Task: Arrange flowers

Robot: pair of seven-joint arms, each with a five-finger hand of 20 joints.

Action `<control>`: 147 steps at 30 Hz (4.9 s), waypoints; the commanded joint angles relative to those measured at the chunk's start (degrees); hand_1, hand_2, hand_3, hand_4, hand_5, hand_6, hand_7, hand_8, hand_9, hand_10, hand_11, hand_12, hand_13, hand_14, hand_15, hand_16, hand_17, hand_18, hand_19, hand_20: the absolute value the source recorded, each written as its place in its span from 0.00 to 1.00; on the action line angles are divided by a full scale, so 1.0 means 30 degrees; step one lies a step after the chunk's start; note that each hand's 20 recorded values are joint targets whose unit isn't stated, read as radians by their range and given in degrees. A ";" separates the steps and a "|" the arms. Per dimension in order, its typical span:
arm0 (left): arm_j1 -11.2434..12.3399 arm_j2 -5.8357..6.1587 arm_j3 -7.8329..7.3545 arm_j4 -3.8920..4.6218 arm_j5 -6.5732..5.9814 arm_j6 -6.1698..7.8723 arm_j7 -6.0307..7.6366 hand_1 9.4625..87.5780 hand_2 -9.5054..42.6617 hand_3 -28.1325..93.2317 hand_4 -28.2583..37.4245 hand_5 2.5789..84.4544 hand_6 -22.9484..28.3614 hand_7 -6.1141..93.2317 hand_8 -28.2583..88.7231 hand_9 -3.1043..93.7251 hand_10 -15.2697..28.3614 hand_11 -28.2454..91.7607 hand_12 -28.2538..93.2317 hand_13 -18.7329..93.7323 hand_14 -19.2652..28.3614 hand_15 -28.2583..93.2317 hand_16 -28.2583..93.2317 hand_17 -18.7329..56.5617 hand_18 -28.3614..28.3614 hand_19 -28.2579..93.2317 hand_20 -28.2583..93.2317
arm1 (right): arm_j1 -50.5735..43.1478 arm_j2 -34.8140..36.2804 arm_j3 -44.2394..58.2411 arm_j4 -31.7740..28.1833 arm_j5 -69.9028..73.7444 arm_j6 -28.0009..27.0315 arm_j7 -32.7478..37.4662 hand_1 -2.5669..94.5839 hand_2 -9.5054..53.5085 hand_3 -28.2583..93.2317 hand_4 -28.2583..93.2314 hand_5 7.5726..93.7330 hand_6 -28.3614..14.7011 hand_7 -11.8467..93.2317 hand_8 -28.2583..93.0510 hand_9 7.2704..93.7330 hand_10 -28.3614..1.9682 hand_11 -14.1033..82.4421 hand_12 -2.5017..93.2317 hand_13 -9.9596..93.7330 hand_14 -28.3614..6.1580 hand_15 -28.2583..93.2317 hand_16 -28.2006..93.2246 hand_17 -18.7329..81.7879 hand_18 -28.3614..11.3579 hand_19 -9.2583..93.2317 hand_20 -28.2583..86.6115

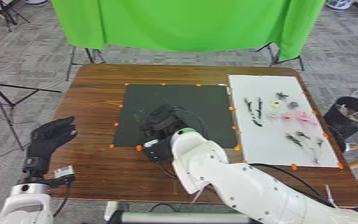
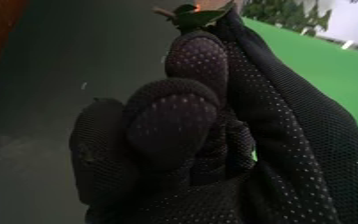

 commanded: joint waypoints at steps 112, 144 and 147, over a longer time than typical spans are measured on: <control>-0.0772 -0.1296 0.0841 0.0650 -0.0047 -0.1405 -0.0171 0.40 0.00 0.76 0.22 0.59 0.45 0.28 0.15 0.56 0.62 0.45 0.34 0.56 0.73 0.46 0.23 0.41 0.73 0.37 0.42 | -1.2645 1.0169 1.7998 -0.5993 -1.0855 -0.6993 -0.1896 0.34 0.00 0.74 0.14 0.70 0.51 0.29 0.20 0.84 0.40 0.35 0.22 1.00 0.65 0.58 0.46 0.86 0.50 0.91 0.49; -0.0999 -0.1096 0.1537 0.0337 -0.1624 0.0869 0.1267 0.67 0.03 0.77 0.30 0.42 0.43 0.33 0.12 0.30 0.55 0.43 0.31 0.48 0.64 0.44 0.23 0.58 0.72 0.47 0.50 | -1.9648 0.9532 2.2196 -0.4965 -1.3484 -1.0083 0.1293 0.45 0.00 0.76 0.12 0.75 0.54 0.28 0.22 0.93 0.46 0.40 0.24 1.00 0.70 0.62 0.44 0.88 0.53 0.94 0.50; -0.1096 -0.1113 0.1582 0.0379 -0.1689 0.0877 0.1234 0.66 0.03 0.77 0.31 0.42 0.43 0.33 0.12 0.30 0.55 0.43 0.31 0.48 0.64 0.44 0.23 0.57 0.72 0.46 0.50 | -1.9800 0.9527 2.1984 -0.4866 -1.3732 -0.9003 0.1130 0.55 0.00 0.70 0.12 0.77 0.54 0.27 0.38 0.95 0.49 0.43 0.25 1.00 0.72 0.64 0.43 0.89 0.54 0.94 0.51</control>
